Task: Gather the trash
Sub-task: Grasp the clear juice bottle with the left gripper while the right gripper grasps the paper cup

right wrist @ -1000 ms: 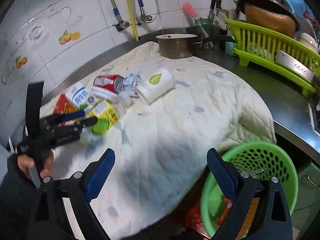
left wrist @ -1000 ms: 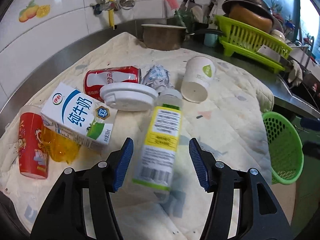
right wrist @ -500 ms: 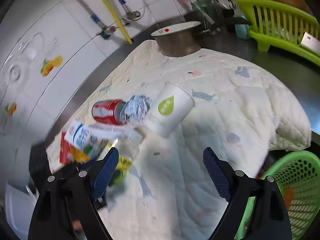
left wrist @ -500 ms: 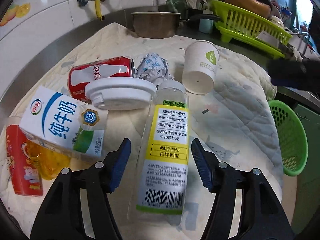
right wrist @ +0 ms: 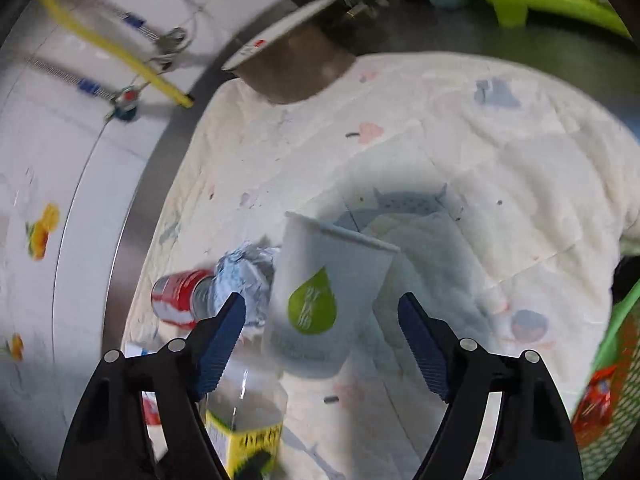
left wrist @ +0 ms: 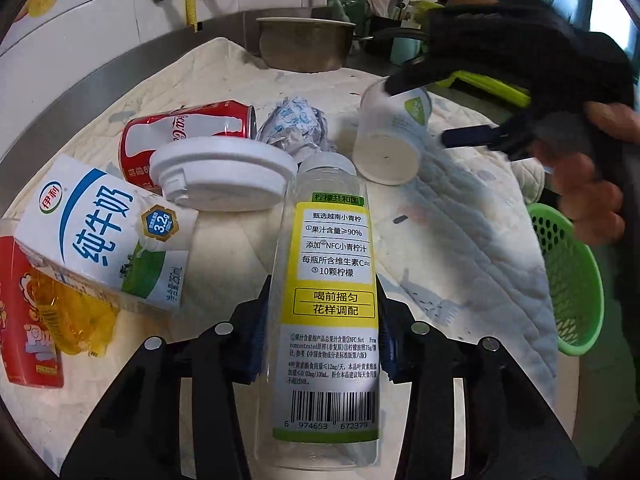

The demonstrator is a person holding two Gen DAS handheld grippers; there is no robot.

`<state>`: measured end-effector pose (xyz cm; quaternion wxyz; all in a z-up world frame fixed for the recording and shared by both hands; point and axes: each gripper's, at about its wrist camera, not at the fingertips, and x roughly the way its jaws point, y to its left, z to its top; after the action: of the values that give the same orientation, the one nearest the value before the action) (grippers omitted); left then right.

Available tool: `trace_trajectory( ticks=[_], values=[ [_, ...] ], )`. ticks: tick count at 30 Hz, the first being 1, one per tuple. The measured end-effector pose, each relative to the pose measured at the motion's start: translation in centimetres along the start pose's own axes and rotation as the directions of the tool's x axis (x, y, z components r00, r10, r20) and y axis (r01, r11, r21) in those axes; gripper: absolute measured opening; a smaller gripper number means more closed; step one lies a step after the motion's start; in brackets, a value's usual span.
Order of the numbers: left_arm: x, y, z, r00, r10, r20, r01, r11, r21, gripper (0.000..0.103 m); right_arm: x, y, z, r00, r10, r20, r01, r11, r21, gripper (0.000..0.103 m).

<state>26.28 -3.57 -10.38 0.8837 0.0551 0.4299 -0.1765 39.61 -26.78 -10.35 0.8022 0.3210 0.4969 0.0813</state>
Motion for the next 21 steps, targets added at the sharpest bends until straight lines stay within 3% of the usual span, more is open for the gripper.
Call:
trace_trajectory(
  ticks=[7,12,21],
  values=[
    [-2.0,0.3,-1.3,1.0,-0.008,0.015,0.008,1.0,0.0,0.043,1.9,-0.1,0.6,1.0,0.011,-0.014,-0.01,0.998,0.066,0.061],
    [-3.4,0.4,-2.0,1.0,0.001,0.03,-0.001,1.0,-0.004,0.043,1.6,-0.2,0.2,0.999,0.038,-0.005,-0.037,0.998,0.059,0.059],
    [-6.1,-1.1,-2.7,0.997,-0.02,0.071,0.02,1.0,0.001,0.043,-5.2,-0.6,-3.4,0.996,0.084,0.043,-0.08,0.993,-0.092,0.058]
  ],
)
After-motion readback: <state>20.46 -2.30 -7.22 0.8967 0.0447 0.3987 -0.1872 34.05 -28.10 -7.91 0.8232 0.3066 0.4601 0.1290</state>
